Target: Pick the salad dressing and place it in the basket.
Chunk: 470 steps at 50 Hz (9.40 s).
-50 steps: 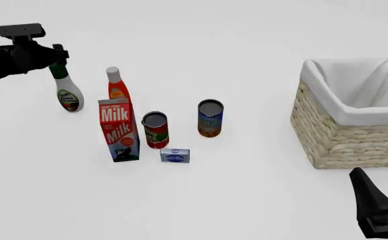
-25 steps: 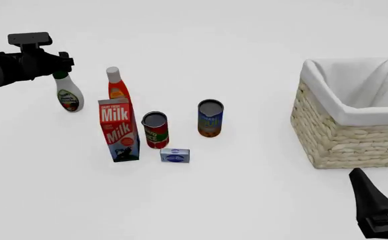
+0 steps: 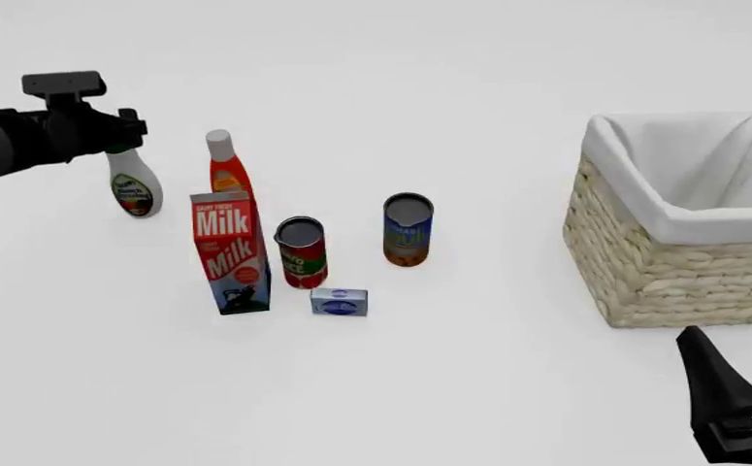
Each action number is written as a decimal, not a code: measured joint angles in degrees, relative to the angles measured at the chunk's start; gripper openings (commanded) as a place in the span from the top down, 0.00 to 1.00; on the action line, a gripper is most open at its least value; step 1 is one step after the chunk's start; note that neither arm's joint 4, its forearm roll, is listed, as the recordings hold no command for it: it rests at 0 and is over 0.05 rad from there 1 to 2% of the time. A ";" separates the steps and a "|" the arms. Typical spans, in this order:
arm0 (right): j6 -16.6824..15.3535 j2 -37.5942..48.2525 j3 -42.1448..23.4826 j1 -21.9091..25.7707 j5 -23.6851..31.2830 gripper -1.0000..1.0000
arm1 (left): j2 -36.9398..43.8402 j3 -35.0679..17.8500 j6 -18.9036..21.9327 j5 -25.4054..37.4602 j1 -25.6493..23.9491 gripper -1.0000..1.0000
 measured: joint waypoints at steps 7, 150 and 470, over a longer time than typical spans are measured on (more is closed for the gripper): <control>-0.09 0.01 0.00 0.01 -0.01 0.00 | 0.17 0.27 0.03 -0.41 -0.10 0.00; -0.43 -0.64 0.03 0.64 -0.83 0.00 | -35.13 15.35 3.78 7.58 -56.74 1.00; -12.05 38.03 -39.38 14.43 -3.33 1.00 | -111.80 87.91 3.31 -16.81 -16.09 0.00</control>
